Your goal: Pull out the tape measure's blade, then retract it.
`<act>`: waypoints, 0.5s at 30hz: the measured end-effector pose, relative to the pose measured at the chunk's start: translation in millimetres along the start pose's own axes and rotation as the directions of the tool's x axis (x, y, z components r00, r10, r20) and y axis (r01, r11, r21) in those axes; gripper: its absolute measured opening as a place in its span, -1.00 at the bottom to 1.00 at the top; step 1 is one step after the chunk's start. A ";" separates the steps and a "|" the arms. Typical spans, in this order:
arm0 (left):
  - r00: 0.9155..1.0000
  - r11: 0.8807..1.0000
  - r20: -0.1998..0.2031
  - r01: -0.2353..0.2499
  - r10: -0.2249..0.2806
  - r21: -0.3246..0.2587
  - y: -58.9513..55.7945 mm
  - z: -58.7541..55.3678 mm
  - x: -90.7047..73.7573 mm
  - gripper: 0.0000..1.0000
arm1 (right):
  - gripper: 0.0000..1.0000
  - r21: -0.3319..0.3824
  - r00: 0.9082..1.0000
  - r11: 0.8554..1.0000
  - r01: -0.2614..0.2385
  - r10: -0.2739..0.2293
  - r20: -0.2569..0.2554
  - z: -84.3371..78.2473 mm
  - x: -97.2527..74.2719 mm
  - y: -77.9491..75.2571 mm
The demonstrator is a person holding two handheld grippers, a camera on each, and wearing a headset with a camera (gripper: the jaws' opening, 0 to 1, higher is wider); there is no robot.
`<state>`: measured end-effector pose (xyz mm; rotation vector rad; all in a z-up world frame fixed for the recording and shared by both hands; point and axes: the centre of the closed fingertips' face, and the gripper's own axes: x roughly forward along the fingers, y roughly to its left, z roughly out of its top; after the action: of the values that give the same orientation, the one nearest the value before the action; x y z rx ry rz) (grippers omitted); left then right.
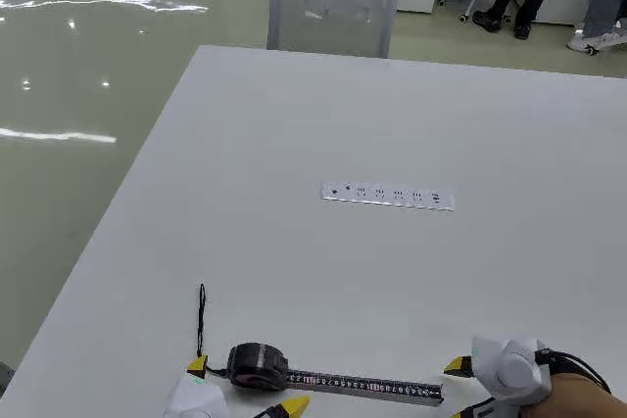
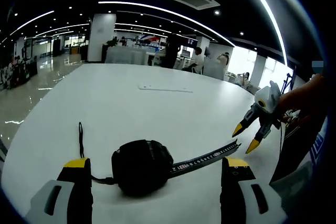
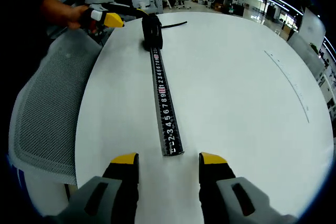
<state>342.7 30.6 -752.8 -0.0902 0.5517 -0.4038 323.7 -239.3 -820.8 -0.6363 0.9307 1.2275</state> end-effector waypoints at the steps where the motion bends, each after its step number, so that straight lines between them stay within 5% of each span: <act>1: 1.000 1.000 0.000 0.000 0.000 -0.001 -0.6 0.4 0.2 1.00 | -0.14 -0.002 1.000 1.000 -0.004 0.004 -0.004 0.1 1.1 -0.5; 15: 1.000 1.000 -0.007 -0.014 0.014 -0.022 -0.7 -2.6 6.1 0.99 | -0.57 0.010 1.000 1.000 -0.004 0.004 -0.020 0.5 8.4 -8.6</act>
<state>345.8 27.6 -757.9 -0.1063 0.5638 -0.3846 332.6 -236.8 -828.5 -0.6398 0.9545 1.2213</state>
